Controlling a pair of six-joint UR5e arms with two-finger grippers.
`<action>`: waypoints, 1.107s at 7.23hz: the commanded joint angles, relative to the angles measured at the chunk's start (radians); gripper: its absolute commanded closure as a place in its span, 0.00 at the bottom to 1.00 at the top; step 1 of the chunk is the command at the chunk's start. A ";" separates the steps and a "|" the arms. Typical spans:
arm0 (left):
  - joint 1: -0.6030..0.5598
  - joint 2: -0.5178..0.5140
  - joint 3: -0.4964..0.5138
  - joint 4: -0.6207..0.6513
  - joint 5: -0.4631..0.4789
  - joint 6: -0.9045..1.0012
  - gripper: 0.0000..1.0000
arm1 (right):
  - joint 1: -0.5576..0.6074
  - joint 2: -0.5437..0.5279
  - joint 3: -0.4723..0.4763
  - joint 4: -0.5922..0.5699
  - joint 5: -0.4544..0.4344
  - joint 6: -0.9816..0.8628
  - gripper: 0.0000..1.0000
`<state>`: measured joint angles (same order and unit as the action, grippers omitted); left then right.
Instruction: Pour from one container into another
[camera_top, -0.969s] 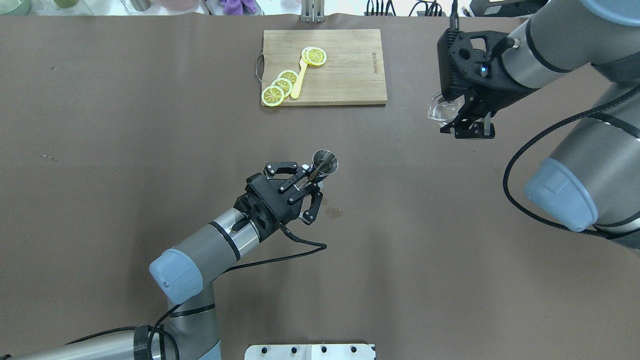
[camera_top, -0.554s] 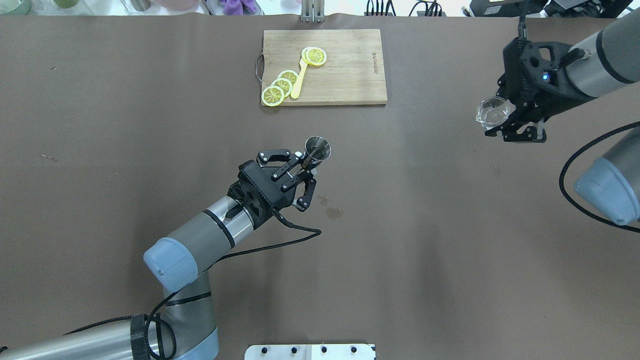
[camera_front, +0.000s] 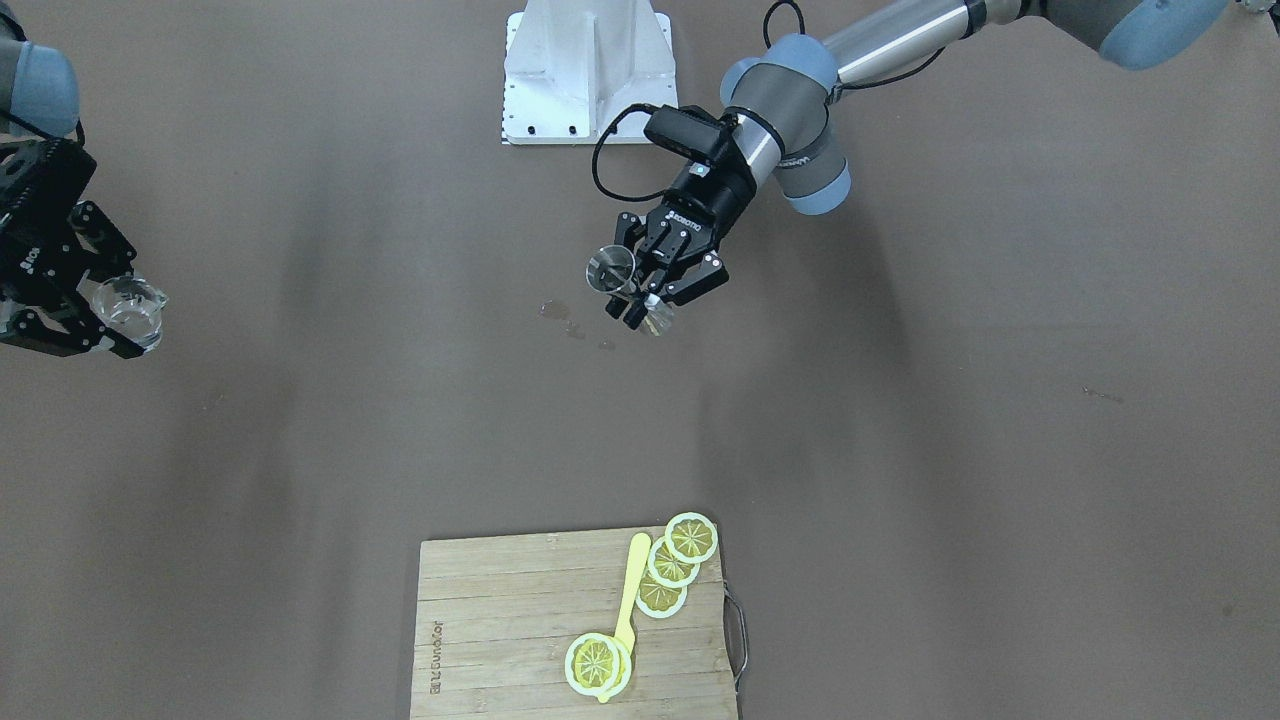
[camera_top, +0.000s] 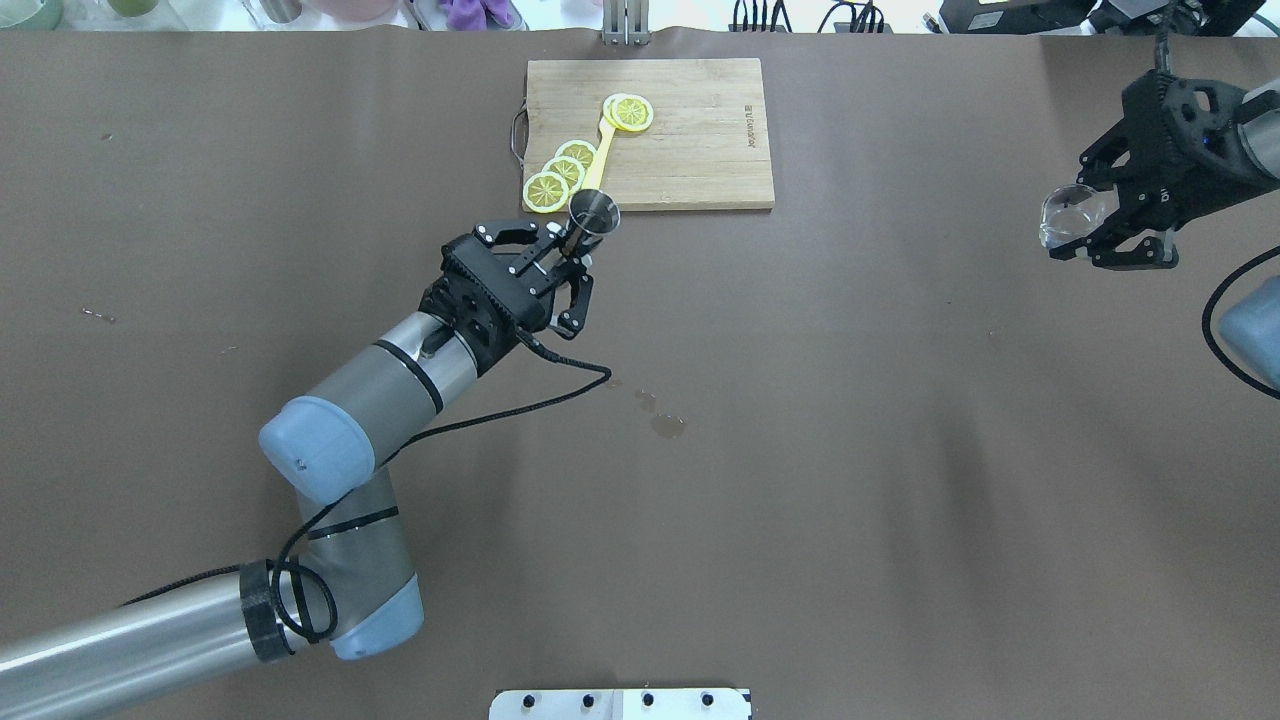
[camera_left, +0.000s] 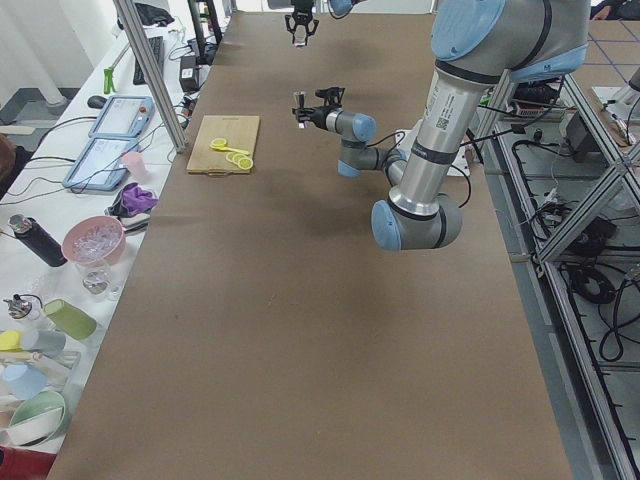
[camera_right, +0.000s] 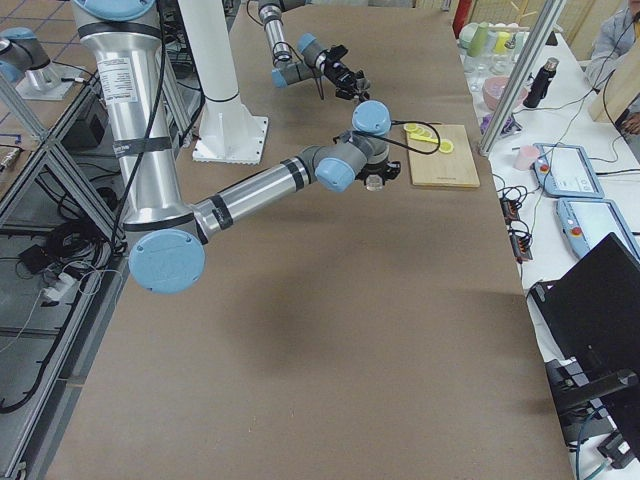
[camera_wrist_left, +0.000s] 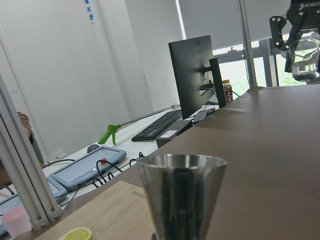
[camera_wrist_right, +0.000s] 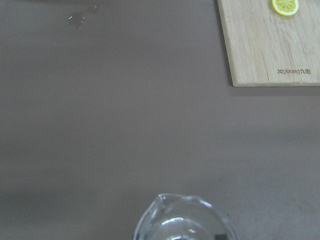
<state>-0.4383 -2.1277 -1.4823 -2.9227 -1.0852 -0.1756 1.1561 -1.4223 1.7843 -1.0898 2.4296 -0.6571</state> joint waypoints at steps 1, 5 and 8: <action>-0.098 0.015 -0.004 0.065 -0.004 -0.001 1.00 | 0.042 -0.001 -0.174 0.190 0.060 -0.019 1.00; -0.197 0.114 -0.056 0.059 -0.028 -0.010 1.00 | 0.043 0.002 -0.399 0.512 0.126 -0.009 1.00; -0.290 0.204 -0.059 0.047 -0.193 -0.016 1.00 | 0.040 0.003 -0.444 0.632 0.169 0.157 1.00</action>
<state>-0.6858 -1.9667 -1.5400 -2.8713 -1.2035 -0.1884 1.1977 -1.4193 1.3513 -0.5081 2.5898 -0.6081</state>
